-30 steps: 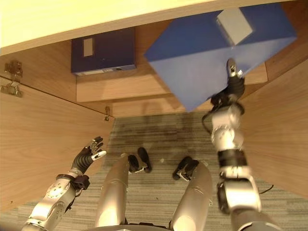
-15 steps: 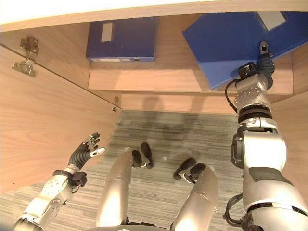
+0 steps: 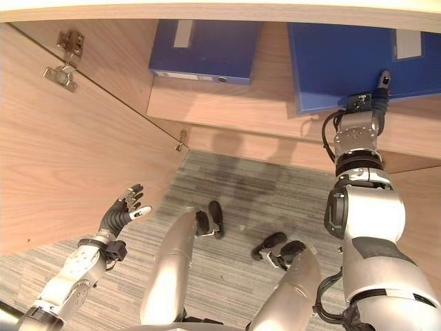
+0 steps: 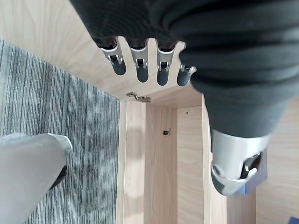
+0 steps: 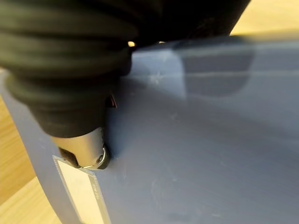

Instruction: Put the empty folder in the office cabinet

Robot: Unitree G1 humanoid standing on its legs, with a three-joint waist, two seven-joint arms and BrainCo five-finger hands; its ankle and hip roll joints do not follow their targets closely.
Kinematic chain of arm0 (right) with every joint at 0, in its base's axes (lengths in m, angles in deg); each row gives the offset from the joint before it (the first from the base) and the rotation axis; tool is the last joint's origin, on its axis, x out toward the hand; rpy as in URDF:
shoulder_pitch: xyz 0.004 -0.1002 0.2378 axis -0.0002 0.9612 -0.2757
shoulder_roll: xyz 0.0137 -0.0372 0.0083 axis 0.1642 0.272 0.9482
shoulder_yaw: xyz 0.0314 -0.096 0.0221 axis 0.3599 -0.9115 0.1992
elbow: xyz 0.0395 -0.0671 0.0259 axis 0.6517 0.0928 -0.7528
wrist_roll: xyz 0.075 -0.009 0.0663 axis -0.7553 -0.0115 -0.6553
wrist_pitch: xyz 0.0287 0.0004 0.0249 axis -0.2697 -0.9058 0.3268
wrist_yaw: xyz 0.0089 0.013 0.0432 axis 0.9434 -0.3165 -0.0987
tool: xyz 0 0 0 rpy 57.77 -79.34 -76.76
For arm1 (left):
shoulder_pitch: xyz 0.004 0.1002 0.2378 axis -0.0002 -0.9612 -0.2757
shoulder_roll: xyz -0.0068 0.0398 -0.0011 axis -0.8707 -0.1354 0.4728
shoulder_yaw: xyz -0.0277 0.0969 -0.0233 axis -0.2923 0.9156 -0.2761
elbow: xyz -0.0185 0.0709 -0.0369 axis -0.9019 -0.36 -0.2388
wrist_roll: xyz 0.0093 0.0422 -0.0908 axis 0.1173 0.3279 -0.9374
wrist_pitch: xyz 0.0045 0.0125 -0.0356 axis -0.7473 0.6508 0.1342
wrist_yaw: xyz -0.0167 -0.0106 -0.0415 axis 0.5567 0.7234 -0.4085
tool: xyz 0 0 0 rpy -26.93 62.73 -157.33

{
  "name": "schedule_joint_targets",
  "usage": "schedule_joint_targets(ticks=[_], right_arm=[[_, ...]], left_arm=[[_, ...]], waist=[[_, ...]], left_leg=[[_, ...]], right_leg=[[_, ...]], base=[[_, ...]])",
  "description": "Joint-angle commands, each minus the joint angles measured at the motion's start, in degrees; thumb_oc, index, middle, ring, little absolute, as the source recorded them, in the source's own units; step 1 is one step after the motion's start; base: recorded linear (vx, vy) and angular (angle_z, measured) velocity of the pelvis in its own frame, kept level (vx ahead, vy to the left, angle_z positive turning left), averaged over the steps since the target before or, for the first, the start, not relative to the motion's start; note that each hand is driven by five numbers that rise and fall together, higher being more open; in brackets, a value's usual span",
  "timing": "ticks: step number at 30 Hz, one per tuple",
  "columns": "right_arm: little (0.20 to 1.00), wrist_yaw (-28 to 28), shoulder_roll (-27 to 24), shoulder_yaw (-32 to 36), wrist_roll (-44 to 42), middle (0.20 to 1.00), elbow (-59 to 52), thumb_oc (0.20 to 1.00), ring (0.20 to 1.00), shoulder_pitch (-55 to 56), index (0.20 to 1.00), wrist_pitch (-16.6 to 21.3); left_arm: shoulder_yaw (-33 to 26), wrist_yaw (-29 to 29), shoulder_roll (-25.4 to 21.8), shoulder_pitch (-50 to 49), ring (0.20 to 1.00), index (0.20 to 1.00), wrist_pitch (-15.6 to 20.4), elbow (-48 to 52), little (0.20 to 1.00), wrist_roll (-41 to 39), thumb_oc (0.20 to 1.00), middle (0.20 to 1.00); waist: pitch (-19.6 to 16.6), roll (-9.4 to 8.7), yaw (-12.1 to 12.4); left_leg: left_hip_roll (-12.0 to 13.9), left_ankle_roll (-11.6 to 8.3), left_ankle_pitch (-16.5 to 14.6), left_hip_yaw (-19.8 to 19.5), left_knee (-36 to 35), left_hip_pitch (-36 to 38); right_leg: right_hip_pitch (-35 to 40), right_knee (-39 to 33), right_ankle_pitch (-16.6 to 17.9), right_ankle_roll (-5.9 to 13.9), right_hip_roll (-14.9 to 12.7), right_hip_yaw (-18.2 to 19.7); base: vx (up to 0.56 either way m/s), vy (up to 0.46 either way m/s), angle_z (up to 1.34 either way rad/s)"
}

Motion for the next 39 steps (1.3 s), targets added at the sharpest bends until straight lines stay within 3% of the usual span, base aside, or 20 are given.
schedule_joint_targets(ticks=[1,15,16,17,23,28,31,35,39], right_arm=[[0.2,-3.11,-2.59,0.52,-2.83,0.2,-2.06,0.2,0.2,-4.36,0.2,4.39],[0.2,-2.53,-2.55,1.59,-4.28,0.2,-0.45,0.2,0.2,-4.98,0.2,5.27],[0.266,-2.81,-2.71,1.53,-4.36,0.266,-0.67,0.266,0.266,-5.11,0.266,5.19],[1.0,-3.13,-2.76,1.41,-4.56,1.0,-0.8,1.0,1.0,-5.2,1.0,4.9],[1.0,-4.91,-4.8,-1.37,-3.07,1.0,-0.13,1.0,1.0,-6.34,1.0,2.83],[1.0,-8.81,-10.36,-13.28,14.6,1.0,8.15,1.0,1.0,-8.17,1.0,-10.34],[1.0,-12.07,-12.5,-18.56,22.19,1.0,11.73,1.0,1.0,-9.9,1.0,-14.77],[1.0,-16.49,-14.06,-23.09,28.91,1.0,14.54,1.0,1.0,-11.75,1.0,-18.08],[1.0,-20.88,-16.58,-30.99,41.73,1.0,17.55,1.0,1.0,-13.95,1.0,-20.16]], left_arm=[[-0.42,-0.09,-1.56,-0.43,1.0,1.0,2.44,1.25,1.0,0.1,1.0,1.0],[-0.07,-0.34,-1.88,-0.43,1.0,1.0,2.04,-0.41,1.0,-0.23,1.0,1.0],[-0.07,-0.23,-1.98,-0.54,1.0,1.0,1.97,-0.55,1.0,-0.18,1.0,1.0],[-0.15,-0.06,-2.13,-0.56,1.0,1.0,1.86,-0.62,1.0,-0.02,1.0,1.0],[-0.63,0.83,-2.49,-1.05,1.0,1.0,1.82,-0.99,1.0,-0.34,1.0,1.0],[-1.52,3.0,-3.74,-1.56,1.0,1.0,2.06,-0.8,1.0,-0.34,1.0,1.0],[-1.64,3.68,-4.25,-2.06,1.0,1.0,2.25,-0.05,1.0,-0.11,1.0,1.0],[-1.77,4.6,-4.57,-2.43,1.0,1.0,1.99,0.37,1.0,0.57,1.0,1.0],[-2.29,5.88,-5.48,-3.47,1.0,1.0,1.83,1.11,1.0,1.49,1.0,1.0]], waist=[[-0.65,0.44,1.24],[-0.87,1.12,2.59],[-0.92,1.1,2.68],[-0.97,1.1,2.76],[-1.17,0.8,3.07],[-1.23,-0.36,3.12],[-1.11,-0.78,3.09],[-1.05,-0.94,3.2],[-0.98,-1.32,3.52]], left_leg=[[5.44,-6.76,-4.94,-4.65,2.26,0.98],[5.41,-7.22,-5.25,-5.4,2.13,2.24],[5.37,-7.25,-5.18,-5.45,2.04,2.3],[5.32,-7.26,-5.11,-5.55,1.98,2.37],[5.28,-7.45,-4.87,-5.74,1.58,2.53],[5.42,-7.51,-4.67,-6.06,1.95,1.98],[5.56,-7.57,-4.57,-6.15,2.33,1.67],[5.68,-7.73,-4.53,-6.13,2.5,1.49],[5.82,-7.86,-4.31,-6.19,2.48,1.26]], right_leg=[[6.25,-2.65,-0.46,8.08,-2.47,2.07],[9.93,-1.54,-0.45,9.76,-3.97,-1.01],[10.04,-1.61,-0.53,9.74,-3.94,-1.05],[10.12,-1.63,-0.57,9.72,-3.91,-1.05],[10.54,-1.91,-0.68,9.69,-3.91,-1.46],[9.96,-1.66,-0.65,9.35,-3.99,-1.16],[9.52,-1.39,-0.77,9.17,-4.07,-0.83],[9.25,-1.35,-0.74,9.14,-4.28,-0.94],[9.07,-1.39,-0.67,9.15,-4.39,-1.02]], base=[[0.02,-0.007,0.14],[0.01,-0.005,0.04],[0.01,-0.011,0.04],[0.0,0.0,0.0],[0.0,0.0,0.0],[0.0,-0.012,0.02],[0.0,-0.008,0.01],[0.0,0.0,0.0],[0.0,-0.004,0.01]])
